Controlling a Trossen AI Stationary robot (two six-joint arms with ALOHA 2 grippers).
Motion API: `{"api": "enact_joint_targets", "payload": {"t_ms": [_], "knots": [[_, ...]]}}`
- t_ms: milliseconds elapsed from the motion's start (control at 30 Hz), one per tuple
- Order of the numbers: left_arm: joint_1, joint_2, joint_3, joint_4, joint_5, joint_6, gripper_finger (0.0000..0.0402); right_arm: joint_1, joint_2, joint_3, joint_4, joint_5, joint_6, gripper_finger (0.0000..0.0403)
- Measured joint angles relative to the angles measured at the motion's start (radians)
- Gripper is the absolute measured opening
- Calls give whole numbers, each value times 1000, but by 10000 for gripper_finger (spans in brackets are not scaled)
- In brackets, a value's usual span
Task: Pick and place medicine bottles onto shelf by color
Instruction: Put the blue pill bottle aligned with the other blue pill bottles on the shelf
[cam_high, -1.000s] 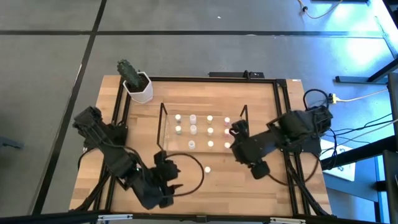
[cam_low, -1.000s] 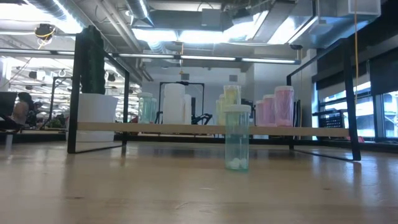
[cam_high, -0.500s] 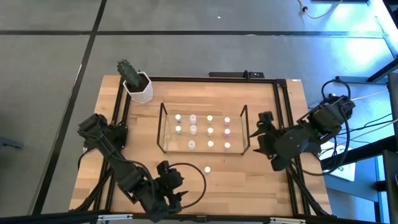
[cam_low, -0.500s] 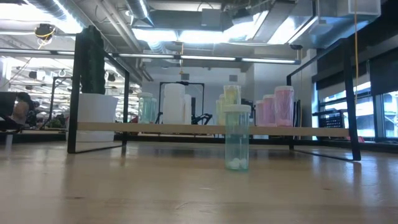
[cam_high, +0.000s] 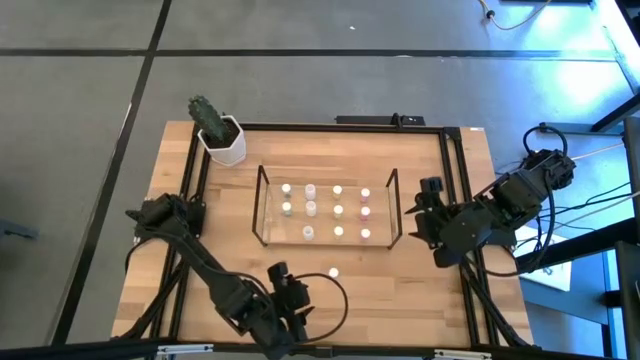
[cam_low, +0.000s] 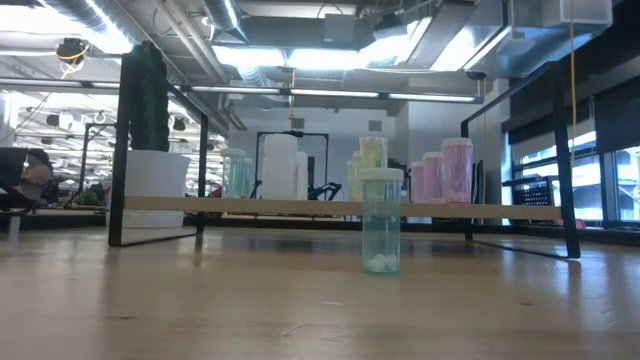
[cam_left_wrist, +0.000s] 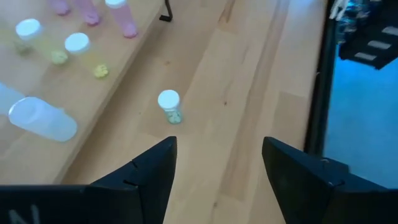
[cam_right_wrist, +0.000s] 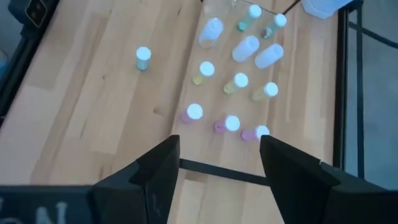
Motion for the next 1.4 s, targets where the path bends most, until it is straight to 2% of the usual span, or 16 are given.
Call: {"api": "enact_joint_targets", "payload": {"t_ms": [133,300,500,967,1233,1400], "knots": [[26,26,0,-1,3,40,231,0,1,0,23,0,-5,224],[85,27,0,18,108,112,231,0,1,0,39,0,-6,224],[124,27,0,94,118,217,231,0,2,0,49,0,-7,224],[180,33,0,106,158,225,231,0,2,0,59,-1,-8,224],[206,91,-1,132,191,231,231,0,3,1,64,-2,-8,224],[214,129,-1,188,229,293,231,0,3,1,66,-2,-8,224]]}}
